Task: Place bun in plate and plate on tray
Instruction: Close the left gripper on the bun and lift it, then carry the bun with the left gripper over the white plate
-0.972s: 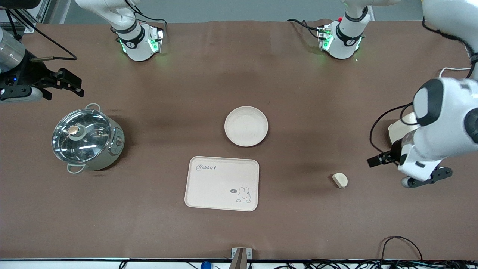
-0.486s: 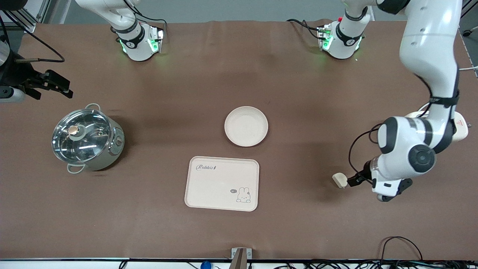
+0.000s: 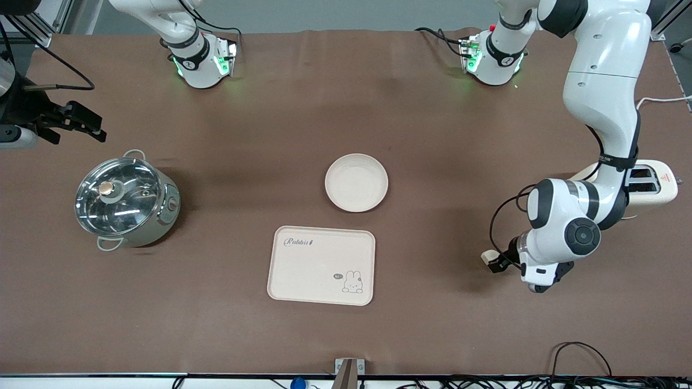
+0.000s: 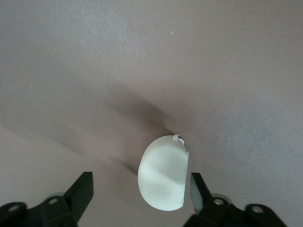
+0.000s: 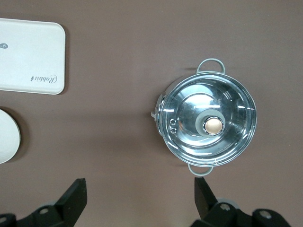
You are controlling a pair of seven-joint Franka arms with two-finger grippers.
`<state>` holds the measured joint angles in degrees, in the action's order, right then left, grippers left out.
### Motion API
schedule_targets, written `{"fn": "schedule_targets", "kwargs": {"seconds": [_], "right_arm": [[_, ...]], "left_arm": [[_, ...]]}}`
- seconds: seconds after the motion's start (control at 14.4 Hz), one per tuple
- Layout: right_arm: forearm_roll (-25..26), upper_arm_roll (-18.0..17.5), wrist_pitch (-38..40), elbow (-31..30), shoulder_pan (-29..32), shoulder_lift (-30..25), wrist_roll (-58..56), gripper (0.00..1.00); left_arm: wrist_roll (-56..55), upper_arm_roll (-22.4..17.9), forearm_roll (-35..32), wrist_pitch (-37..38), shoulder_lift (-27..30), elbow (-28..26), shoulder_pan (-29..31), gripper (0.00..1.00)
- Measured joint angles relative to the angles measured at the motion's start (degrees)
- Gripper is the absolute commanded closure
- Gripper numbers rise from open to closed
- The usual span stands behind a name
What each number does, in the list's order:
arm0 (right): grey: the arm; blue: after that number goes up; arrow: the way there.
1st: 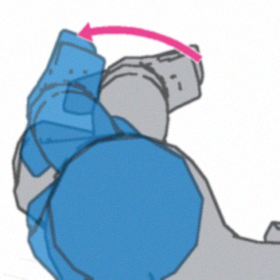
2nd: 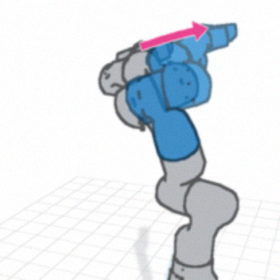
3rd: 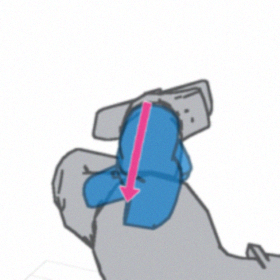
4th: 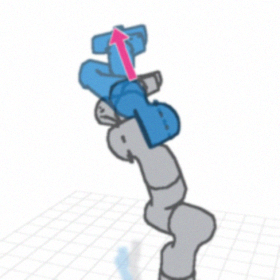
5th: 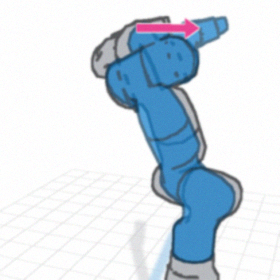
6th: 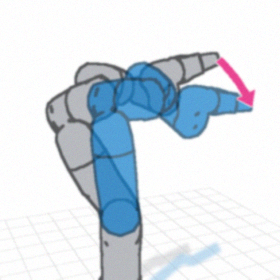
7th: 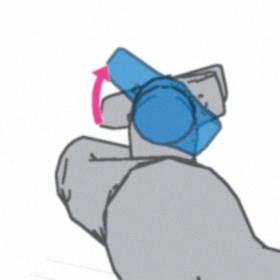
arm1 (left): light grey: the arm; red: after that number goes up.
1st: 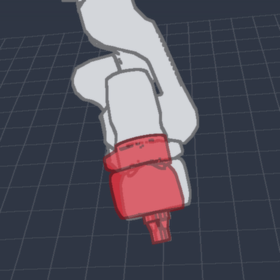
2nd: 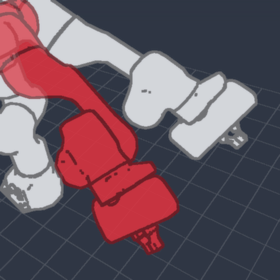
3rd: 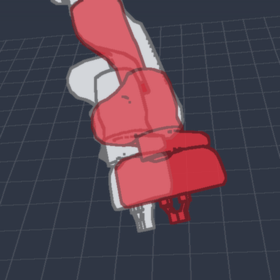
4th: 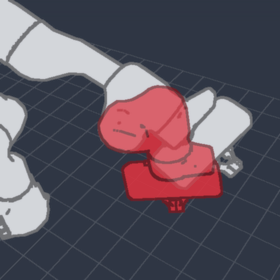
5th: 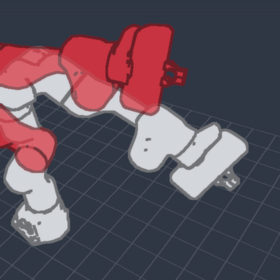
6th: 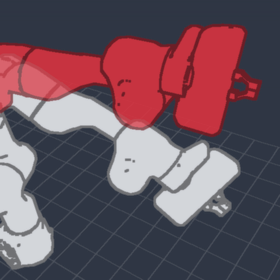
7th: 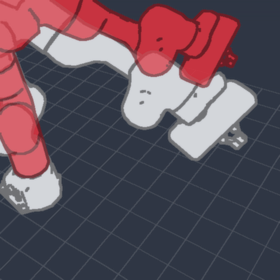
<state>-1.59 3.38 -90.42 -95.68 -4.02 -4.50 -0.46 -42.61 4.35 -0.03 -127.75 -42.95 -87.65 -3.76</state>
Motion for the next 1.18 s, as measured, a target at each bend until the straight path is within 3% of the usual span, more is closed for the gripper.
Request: {"fn": "schedule_targets", "kwargs": {"seconds": [0.28,0.76,0.97,1.18], "right_arm": [[0.00,0.00,0.17,0.00,0.00,0.24,0.00,0.00],[0.00,0.00,0.47,0.00,0.00,0.29,0.00,0.00],[0.00,0.02,0.48,-0.01,0.02,0.30,0.00,0.00],[0.00,0.04,0.49,-0.04,0.05,0.51,0.00,0.00]], "left_arm": [[-0.05,0.00,3.21,-1.60,-1.37,-0.01,0.01,0.35],[-0.16,0.13,3.60,-2.81,-2.34,0.30,0.00,0.77],[-0.81,1.27,3.60,-1.10,-1.50,0.79,-0.32,0.78],[-4.69,6.75,3.60,5.61,1.94,1.50,-0.75,0.79]]}}
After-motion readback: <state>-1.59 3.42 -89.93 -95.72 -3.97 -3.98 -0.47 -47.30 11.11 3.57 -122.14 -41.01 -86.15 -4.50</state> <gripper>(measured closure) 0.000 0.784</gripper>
